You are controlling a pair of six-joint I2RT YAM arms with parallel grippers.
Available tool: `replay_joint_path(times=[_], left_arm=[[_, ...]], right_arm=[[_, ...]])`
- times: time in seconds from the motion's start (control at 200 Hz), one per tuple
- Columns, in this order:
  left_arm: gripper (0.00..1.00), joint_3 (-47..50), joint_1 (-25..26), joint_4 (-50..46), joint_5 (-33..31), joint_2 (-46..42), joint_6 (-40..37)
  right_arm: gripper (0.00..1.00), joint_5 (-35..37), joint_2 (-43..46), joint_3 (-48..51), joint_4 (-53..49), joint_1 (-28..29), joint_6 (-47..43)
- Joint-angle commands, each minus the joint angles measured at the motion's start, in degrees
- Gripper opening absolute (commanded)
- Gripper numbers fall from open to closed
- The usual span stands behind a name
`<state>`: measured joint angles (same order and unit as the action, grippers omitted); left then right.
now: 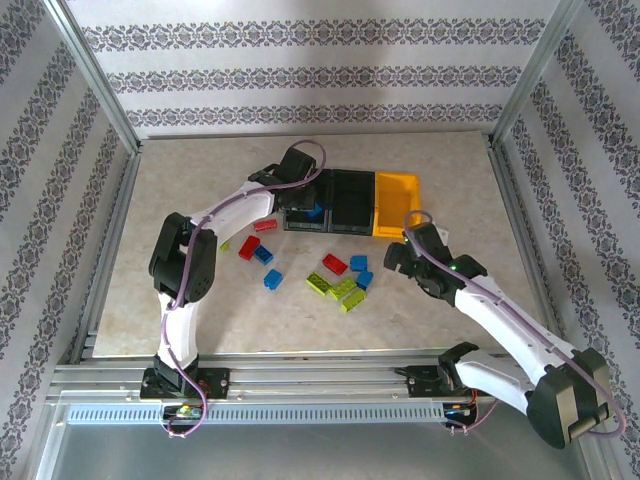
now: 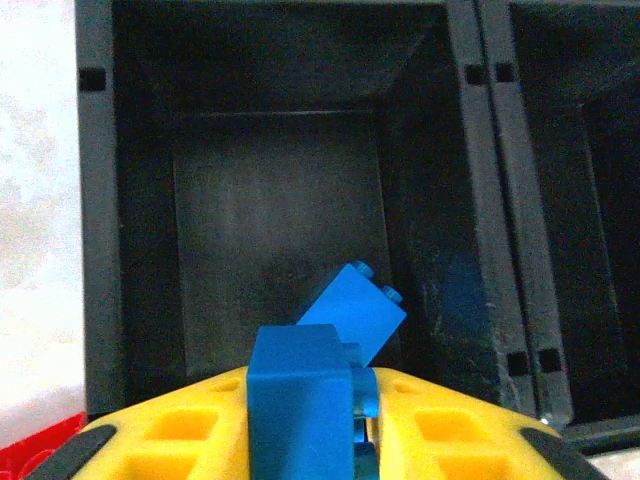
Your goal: Sort the legos into containers by color
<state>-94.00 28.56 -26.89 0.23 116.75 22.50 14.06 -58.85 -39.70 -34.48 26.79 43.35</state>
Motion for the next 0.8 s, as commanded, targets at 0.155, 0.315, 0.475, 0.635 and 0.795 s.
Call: replay_joint_path(times=[0.155,0.315,0.475,0.635,0.795], left_arm=[[0.41,-2.0,0.9,-2.6,-1.8,0.6,-0.3],[0.43,-0.9,0.9,-2.3,-2.0,-0.9,0.1],[0.51,2.1,0.9,-1.0,-2.0,-5.0,0.9],[0.62,6.9,0.9,1.2,-2.7,-10.4,1.8],[0.73,12.2,0.8,3.6,-4.6,-16.1,2.8]], right_arm=[[0.96,0.9,0.4,1.6,-4.8,7.8,9.7],[0.96,0.4,-1.9,0.9,-5.4,11.8,12.8],[0.95,-0.4,-5.3,-0.9,-5.8,16.0,16.2],[0.94,-1.7,-9.4,-3.2,-6.3,19.4,17.3],[0.92,-3.7,-12.3,-4.1,-5.2,20.4,17.4]])
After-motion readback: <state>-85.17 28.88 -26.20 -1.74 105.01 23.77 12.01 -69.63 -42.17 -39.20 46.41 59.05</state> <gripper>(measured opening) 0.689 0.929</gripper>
